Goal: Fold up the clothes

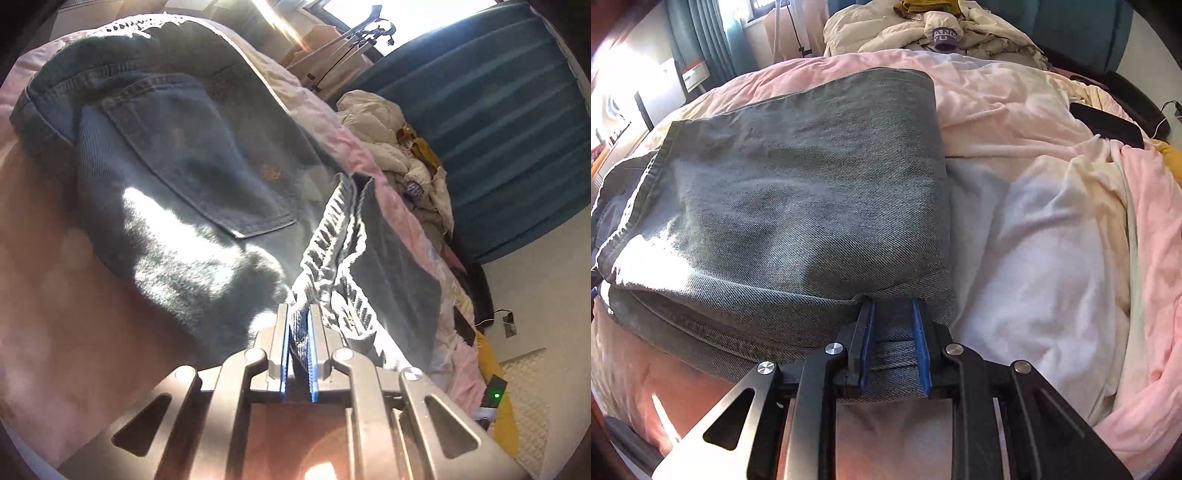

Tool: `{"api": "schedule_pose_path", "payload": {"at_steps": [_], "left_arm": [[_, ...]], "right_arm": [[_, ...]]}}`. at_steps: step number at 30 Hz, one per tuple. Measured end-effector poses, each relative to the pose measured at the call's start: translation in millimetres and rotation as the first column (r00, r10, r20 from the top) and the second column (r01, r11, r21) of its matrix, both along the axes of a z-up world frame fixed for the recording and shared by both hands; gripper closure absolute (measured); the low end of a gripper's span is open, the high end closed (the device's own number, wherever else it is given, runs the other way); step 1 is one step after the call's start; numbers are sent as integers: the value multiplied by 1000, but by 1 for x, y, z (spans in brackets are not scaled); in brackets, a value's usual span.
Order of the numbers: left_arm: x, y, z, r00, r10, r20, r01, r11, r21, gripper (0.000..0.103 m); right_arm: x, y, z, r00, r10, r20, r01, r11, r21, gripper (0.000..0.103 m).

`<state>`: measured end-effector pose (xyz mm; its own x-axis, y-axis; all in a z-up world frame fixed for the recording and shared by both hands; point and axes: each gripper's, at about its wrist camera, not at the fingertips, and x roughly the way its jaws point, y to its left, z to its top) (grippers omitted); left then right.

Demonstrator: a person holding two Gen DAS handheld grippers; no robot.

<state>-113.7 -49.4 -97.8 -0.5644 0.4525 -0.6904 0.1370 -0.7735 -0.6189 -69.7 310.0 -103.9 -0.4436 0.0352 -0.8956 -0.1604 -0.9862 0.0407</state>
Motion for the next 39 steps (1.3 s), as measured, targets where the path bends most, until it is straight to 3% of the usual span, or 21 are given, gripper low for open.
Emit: {"api": "schedule_pose_path", "payload": {"at_steps": [4, 9, 11, 13, 16, 17, 18, 20, 24, 29, 34, 37, 39], "left_arm": [[-2, 1, -3, 1000, 1, 3, -1, 1000, -9, 95], [5, 5, 6, 1000, -9, -19, 8, 998, -61, 89], [8, 1, 9, 1000, 0, -23, -1, 999, -39, 88], [12, -8, 16, 999, 31, -30, -32, 998, -57, 87], [22, -25, 28, 989, 133, -66, -139, 984, -109, 75], [24, -32, 32, 984, 163, -75, -171, 978, -118, 66], [27, -39, 33, 979, 191, -77, -198, 974, -111, 50], [30, -56, 35, 968, 239, -74, -244, 966, -85, 38], [28, -81, 38, 950, 308, -41, -311, 945, -104, 37], [19, -110, 30, 918, 396, 19, -394, 917, -62, 36], [5, -136, 2, 885, 451, 115, -458, 888, 44, 36], [-6, -151, -7, 862, 495, 109, -504, 861, 70, 36], [-8, -161, -12, 843, 531, 79, -537, 828, 163, 36]], "right_arm": [[6, 3, 9, 999, -17, -42, 16, 1000, -11, 84], [17, 1, 38, 979, -13, -202, 5, 999, -39, 84], [11, -1, 33, 984, -2, -179, -11, 997, -71, 84], [1, 4, 19, 995, -4, -99, -8, 993, -120, 84], [-8, 10, 12, 998, -22, -63, 10, 984, -176, 84], [-7, 10, 13, 998, -26, -62, 14, 983, -184, 84], [-7, 10, 14, 998, -26, -62, 14, 983, -186, 84], [-7, 10, 15, 998, -23, -63, 11, 984, -180, 84], [-7, 12, 18, 998, -26, -56, 15, 981, -191, 84], [-5, 15, 22, 998, -44, -48, 32, 975, -221, 83], [-3, 16, 23, 997, -58, -42, 46, 971, -236, 82], [-2, 16, 24, 997, -66, -38, 55, 968, -245, 82], [-2, 16, 25, 997, -72, -36, 61, 966, -252, 82]]}}
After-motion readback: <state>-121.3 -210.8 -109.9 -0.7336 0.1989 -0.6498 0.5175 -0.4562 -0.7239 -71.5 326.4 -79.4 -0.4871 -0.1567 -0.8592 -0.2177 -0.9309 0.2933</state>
